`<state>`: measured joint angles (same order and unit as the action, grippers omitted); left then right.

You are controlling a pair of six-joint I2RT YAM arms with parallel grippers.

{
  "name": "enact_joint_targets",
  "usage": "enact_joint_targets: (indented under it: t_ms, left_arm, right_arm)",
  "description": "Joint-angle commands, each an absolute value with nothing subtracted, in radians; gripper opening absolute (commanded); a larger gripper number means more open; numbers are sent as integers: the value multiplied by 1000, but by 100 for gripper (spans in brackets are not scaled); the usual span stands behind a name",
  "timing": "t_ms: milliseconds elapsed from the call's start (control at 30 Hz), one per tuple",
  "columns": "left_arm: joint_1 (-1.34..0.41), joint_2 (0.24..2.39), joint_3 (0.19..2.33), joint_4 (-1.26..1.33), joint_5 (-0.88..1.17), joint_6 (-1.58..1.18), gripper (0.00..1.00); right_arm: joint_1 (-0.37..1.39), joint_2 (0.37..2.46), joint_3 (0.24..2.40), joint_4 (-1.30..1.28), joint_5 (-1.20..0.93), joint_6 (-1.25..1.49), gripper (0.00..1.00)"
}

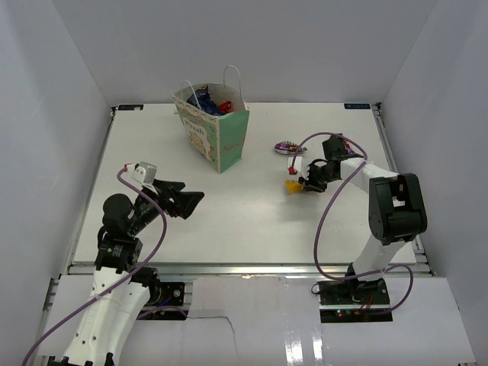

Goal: Place the snacks into the paper bag

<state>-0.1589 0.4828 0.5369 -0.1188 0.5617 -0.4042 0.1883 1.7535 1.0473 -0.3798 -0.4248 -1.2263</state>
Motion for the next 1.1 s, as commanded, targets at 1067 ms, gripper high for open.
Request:
enact_joint_targets:
  t_ms: [1067]
  left_arm:
    - [-152, 494, 555, -126, 522, -385, 98]
  right_arm:
    - [698, 2049, 2097, 55, 83, -271, 39]
